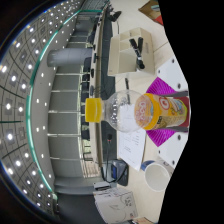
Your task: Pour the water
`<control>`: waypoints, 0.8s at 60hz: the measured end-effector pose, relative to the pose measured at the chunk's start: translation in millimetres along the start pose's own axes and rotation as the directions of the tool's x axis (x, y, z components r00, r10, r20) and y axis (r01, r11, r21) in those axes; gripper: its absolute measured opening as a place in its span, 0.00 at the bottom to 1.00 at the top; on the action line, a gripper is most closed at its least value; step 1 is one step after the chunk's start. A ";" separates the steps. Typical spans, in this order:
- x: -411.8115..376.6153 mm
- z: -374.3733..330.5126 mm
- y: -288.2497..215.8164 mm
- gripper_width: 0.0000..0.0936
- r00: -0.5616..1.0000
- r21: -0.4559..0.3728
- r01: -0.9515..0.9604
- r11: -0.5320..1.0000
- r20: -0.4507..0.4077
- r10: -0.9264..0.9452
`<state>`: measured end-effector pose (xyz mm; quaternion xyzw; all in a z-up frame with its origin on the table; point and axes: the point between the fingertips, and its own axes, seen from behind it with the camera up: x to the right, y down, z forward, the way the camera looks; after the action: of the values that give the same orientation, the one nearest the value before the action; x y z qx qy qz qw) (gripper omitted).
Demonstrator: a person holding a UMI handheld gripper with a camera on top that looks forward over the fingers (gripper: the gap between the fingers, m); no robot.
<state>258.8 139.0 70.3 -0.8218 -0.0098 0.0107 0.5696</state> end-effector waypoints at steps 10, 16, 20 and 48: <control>2.0 -3.7 11.9 0.47 1.000 0.021 -0.008 1.000 -0.007 0.008; 0.9 -5.1 11.3 0.57 1.000 0.021 -0.003 1.000 -0.012 0.003; -0.3 -6.7 17.8 0.73 1.000 -0.027 -0.010 1.000 -0.012 0.009; -28.8 -167.7 -8.2 0.92 0.994 -0.226 -0.045 0.973 -0.104 0.022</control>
<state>234.8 -15.9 137.0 -0.8814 0.0316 -0.0225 0.4709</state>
